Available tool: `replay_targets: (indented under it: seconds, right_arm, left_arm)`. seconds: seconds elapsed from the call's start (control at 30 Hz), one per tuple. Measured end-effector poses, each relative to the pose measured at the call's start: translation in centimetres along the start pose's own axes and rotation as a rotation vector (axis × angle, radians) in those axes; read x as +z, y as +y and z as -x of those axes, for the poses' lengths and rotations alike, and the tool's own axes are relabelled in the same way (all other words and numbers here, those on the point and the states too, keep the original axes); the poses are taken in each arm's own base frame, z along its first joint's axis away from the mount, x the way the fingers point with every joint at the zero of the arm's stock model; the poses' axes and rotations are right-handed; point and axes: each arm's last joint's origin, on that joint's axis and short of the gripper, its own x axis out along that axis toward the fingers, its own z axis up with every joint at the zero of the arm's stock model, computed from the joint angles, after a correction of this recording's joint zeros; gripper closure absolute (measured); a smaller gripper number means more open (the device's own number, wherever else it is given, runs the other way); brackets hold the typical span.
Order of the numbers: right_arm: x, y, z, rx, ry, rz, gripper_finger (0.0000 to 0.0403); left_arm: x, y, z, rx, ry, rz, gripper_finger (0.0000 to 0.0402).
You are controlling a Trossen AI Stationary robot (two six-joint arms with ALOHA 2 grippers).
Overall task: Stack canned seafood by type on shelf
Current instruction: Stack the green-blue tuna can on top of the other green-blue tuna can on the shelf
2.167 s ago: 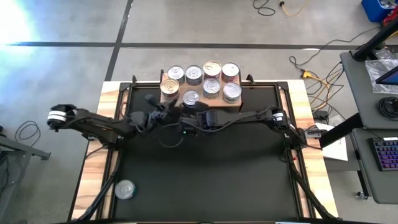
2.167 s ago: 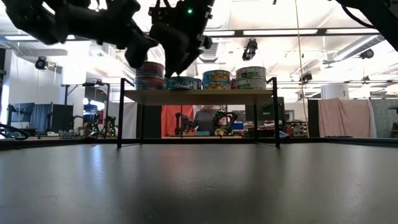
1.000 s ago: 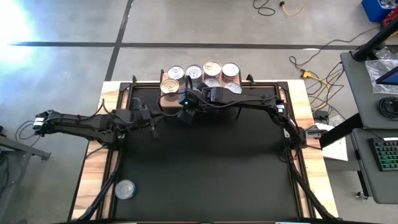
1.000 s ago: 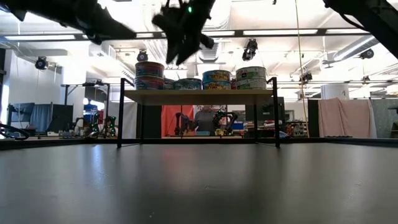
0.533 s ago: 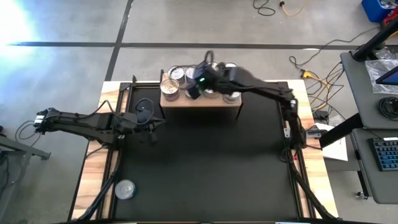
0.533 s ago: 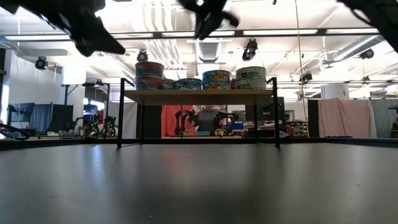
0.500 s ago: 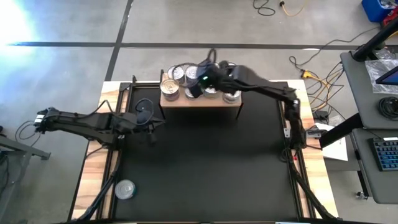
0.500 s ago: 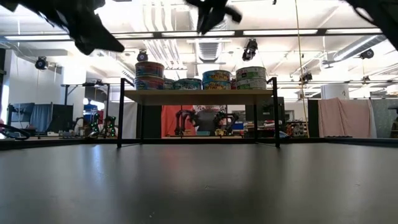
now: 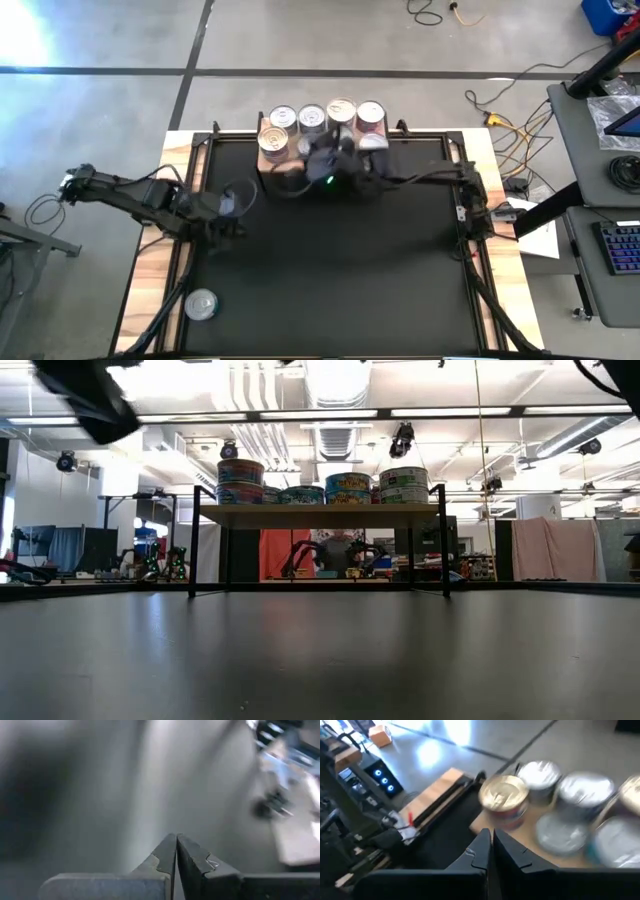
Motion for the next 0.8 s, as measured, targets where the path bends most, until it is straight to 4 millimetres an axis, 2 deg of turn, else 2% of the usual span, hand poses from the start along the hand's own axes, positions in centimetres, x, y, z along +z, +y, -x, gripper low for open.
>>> replay_targets:
  seconds: [0.1, 0.17, 0.27, 0.37, 0.47, 0.6, 0.7, 0.8]
  right_arm:
    - [-2.3, 2.1, -0.5, 0.021, 0.026, -0.062, 0.0390]
    - [-3.4, 4.1, -0.1, 0.071, -0.017, -0.099, 0.0390]
    - [-4.9, 7.3, 1.9, 0.149, -0.113, -0.147, 0.0390]
    - [-6.9, 9.2, 3.7, 0.151, -0.156, -0.189, 0.0390]
    - [-9.0, 9.8, 4.2, 0.115, -0.122, -0.277, 0.0390]
    - [-10.8, 9.6, 3.5, 0.052, -0.065, -0.391, 0.0390]
    - [-11.4, 10.0, 2.6, 0.002, -0.162, -0.393, 0.0390]
    - [-12.1, 10.8, 1.8, -0.031, -0.259, -0.408, 0.0390]
  left_arm:
    - [-1.7, -1.7, 0.1, -0.117, 0.131, 0.049, 0.0402]
    - [-3.6, -3.1, 0.2, -0.193, 0.241, 0.047, 0.0402]
    - [-7.1, -5.6, 0.8, -0.295, 0.350, 0.012, 0.0402]
    - [-10.6, -7.6, 1.4, -0.361, 0.358, -0.042, 0.0402]
    - [-13.4, -8.8, 2.1, -0.376, 0.325, 0.030, 0.0402]
    - [-15.7, -9.3, 2.8, -0.322, 0.455, 0.186, 0.0402]
    - [-16.2, -9.9, 3.1, -0.261, 0.587, 0.243, 0.0402]
    - [-16.2, -11.0, 3.3, -0.236, 0.635, 0.235, 0.0402]
